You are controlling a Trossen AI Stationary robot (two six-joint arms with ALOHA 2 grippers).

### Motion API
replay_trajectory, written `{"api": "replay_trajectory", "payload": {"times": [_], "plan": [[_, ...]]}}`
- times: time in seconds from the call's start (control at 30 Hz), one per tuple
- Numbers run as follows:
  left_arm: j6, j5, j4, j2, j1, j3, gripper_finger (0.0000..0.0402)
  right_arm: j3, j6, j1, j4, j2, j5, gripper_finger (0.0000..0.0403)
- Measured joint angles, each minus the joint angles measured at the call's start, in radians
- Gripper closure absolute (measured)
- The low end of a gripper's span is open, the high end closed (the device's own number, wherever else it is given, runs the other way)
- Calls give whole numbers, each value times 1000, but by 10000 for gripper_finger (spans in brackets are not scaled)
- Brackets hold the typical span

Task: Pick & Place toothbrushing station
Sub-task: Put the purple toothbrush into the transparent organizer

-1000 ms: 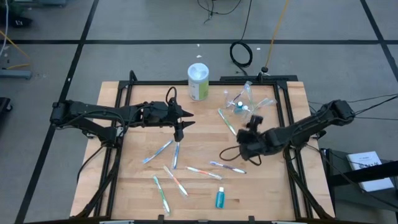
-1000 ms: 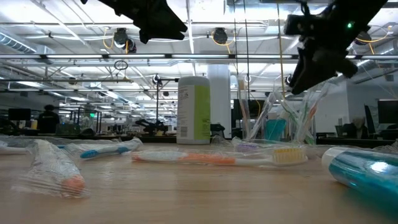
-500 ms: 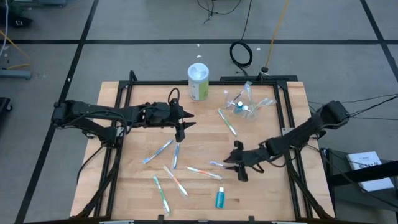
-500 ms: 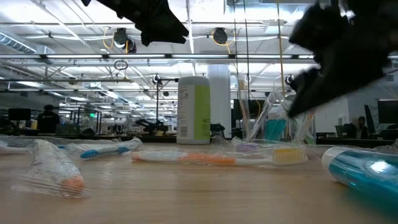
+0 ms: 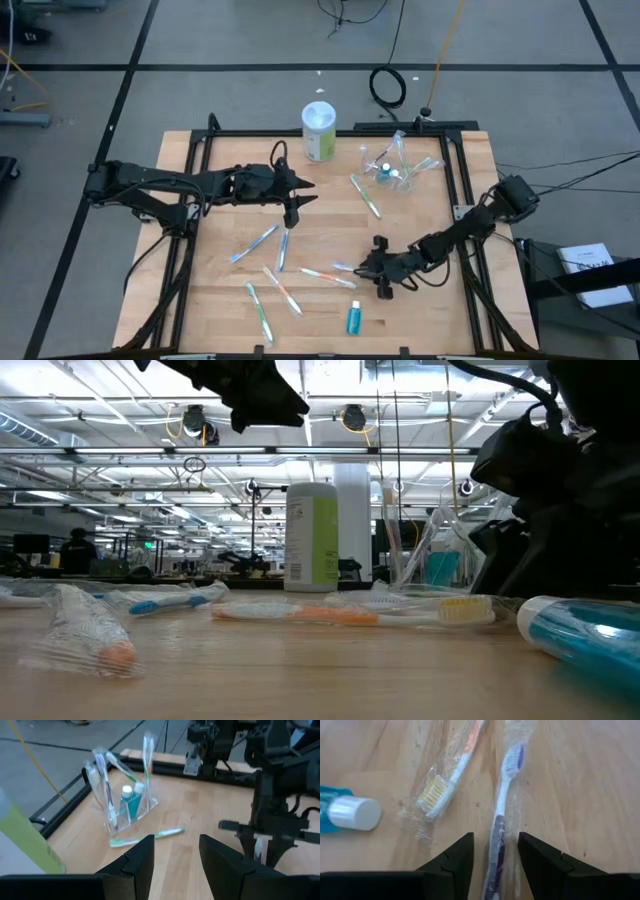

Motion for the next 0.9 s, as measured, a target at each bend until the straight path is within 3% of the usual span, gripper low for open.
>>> {"api": "replay_trajectory", "payload": {"times": [0.13, 0.4, 0.5, 0.67, 0.77, 0.9], "plan": [[-2, 8, 10, 1, -3, -1, 243, 0, -83, -2, -37, 5, 22, 288], [2, 10, 11, 4, -24, -1, 243, 0, -74, -8, -31, 4, 18, 383], [20, 10, 11, 4, -30, -1, 243, -2, -112, -6, -37, -24, 15, 391], [104, 10, 10, 4, -50, -1, 243, -5, -194, -7, -131, -173, 21, 390], [148, 10, 8, 4, -70, -1, 243, -4, -260, -6, -193, -295, 77, 394], [230, 10, 7, 4, -94, -1, 243, -26, -449, -9, -161, -464, 128, 393]]}}
